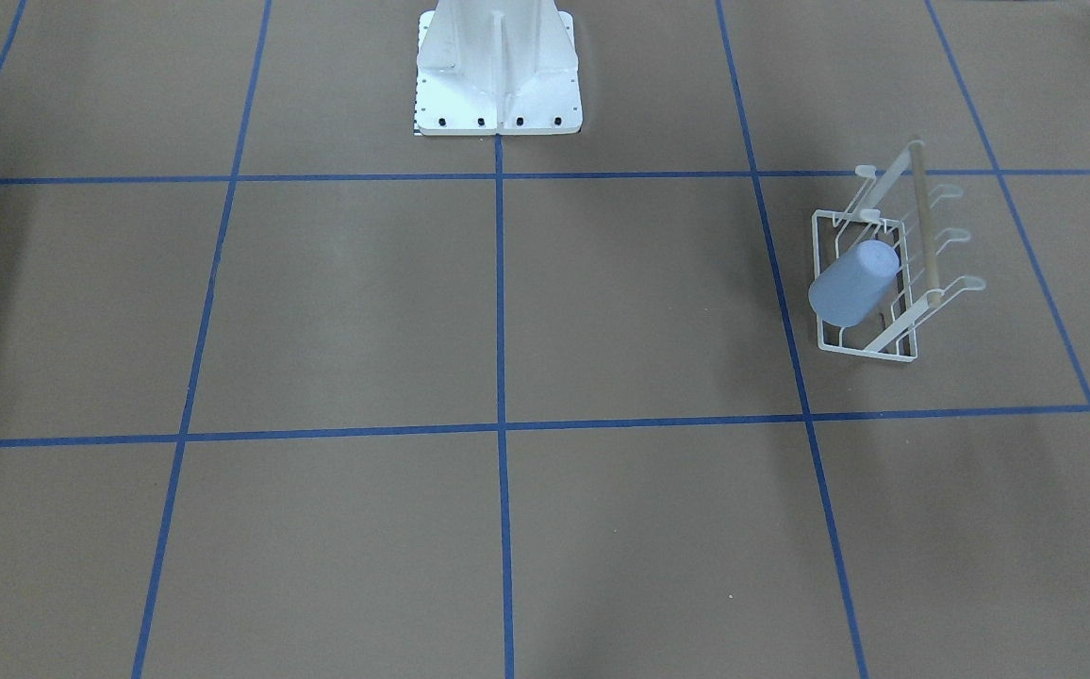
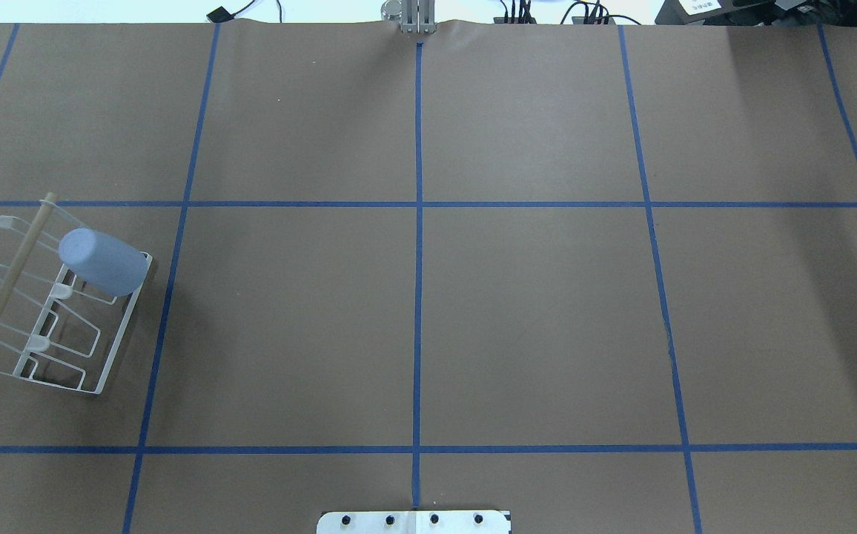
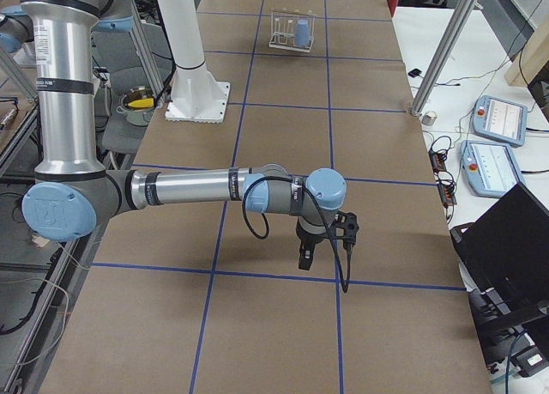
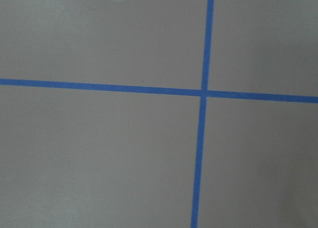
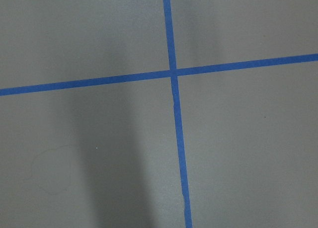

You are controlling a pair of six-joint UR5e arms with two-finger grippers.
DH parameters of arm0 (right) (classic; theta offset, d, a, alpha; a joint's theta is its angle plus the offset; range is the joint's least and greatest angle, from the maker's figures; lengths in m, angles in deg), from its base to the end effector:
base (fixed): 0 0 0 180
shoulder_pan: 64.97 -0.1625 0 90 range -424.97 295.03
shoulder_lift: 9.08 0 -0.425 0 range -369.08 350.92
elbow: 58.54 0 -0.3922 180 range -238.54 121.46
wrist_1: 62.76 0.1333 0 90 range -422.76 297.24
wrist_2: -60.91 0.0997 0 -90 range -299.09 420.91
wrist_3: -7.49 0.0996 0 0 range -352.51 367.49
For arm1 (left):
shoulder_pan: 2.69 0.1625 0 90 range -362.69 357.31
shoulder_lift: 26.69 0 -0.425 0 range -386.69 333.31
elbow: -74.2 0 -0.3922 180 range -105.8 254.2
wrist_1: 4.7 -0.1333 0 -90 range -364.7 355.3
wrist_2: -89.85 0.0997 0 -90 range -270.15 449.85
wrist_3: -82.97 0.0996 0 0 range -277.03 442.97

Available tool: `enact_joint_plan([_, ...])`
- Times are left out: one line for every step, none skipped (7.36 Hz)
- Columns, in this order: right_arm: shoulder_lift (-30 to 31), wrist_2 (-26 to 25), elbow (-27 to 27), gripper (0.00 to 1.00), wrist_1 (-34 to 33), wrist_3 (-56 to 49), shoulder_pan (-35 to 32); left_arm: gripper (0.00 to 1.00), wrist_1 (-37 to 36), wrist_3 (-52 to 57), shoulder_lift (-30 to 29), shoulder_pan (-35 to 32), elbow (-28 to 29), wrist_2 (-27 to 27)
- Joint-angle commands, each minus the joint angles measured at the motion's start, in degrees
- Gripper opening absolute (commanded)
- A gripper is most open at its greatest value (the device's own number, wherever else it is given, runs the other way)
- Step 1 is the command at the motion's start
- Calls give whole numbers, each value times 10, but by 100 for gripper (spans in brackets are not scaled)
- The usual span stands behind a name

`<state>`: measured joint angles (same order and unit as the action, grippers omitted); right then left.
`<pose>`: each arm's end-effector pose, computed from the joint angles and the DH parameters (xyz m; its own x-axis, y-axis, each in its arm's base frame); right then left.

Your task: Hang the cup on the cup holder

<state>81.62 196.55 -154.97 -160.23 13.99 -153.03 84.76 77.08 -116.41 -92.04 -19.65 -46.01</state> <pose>0.0457 -0.4844 0.6209 0.6988 0.1111 0.7066 -0.0456 0.9928 -0.1111 -0.0562 -0.4933 0.6271 0.6934 -0.0569 -0.7183 0.0601 0.9980 -0.0210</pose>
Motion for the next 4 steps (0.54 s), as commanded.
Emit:
enact_joint_plan([0,-5,0,100,0,0,-1,99,0,0,0,0,1,-2])
enact_joint_plan([3,-5,-2,100,1,0,-1,99,0,0,-1,0,2,-2])
enact_joint_plan([2,-5,-1,100,1,0,-1,99,0,0,-1,1,2,-2])
enact_joint_plan([2,-5,-1,100,1,0,-1,99,0,0,-1,1,2,-2])
